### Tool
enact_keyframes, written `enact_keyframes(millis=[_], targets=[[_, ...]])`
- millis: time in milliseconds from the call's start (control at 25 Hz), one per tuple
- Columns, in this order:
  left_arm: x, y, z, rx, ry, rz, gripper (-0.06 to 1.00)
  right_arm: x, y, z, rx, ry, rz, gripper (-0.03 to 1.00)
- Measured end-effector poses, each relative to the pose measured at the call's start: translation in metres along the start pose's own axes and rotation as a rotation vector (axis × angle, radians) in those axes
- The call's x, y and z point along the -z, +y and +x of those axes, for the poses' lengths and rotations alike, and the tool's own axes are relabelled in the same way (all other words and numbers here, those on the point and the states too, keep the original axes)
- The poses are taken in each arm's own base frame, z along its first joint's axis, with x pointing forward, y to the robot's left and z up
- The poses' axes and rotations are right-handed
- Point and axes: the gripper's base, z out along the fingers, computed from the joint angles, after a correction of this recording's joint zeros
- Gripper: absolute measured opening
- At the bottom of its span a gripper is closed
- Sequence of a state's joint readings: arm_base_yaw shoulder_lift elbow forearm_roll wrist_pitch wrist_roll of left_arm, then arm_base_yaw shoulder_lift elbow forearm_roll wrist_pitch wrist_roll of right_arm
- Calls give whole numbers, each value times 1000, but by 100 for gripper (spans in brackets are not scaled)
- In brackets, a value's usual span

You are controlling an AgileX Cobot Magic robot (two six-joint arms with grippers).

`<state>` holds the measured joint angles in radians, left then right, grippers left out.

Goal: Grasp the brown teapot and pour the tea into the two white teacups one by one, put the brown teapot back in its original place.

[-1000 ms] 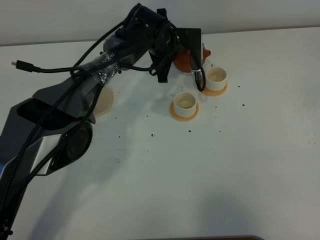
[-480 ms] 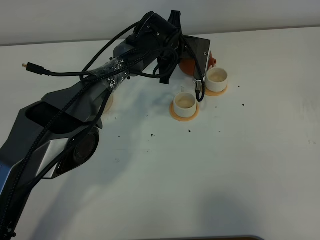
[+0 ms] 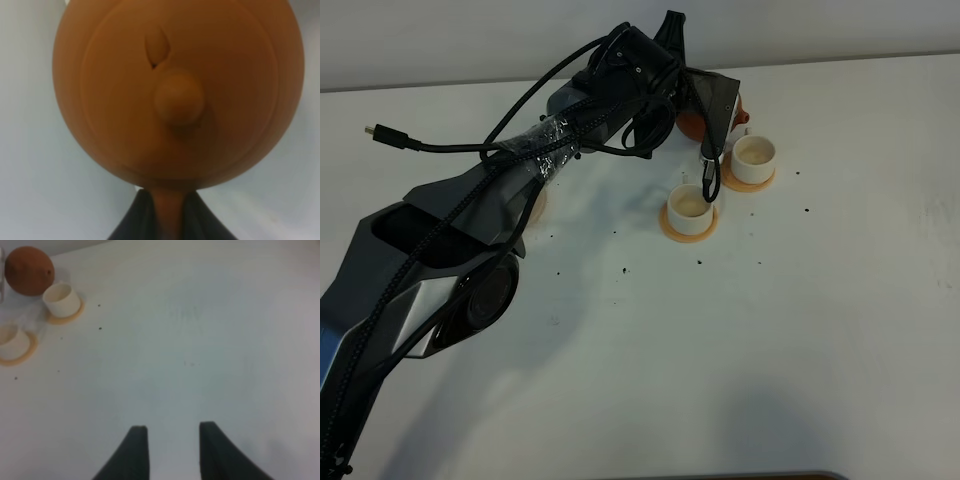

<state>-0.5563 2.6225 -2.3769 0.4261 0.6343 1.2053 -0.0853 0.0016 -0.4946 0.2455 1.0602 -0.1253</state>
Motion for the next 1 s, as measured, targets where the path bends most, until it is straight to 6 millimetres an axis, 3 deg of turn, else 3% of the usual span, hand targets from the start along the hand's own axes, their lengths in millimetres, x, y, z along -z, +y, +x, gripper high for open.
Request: enact_keyframes(millis=[1000], targets=[[3, 5, -12, -204, -8, -60, 11, 0, 0, 0, 0, 0, 0, 24]])
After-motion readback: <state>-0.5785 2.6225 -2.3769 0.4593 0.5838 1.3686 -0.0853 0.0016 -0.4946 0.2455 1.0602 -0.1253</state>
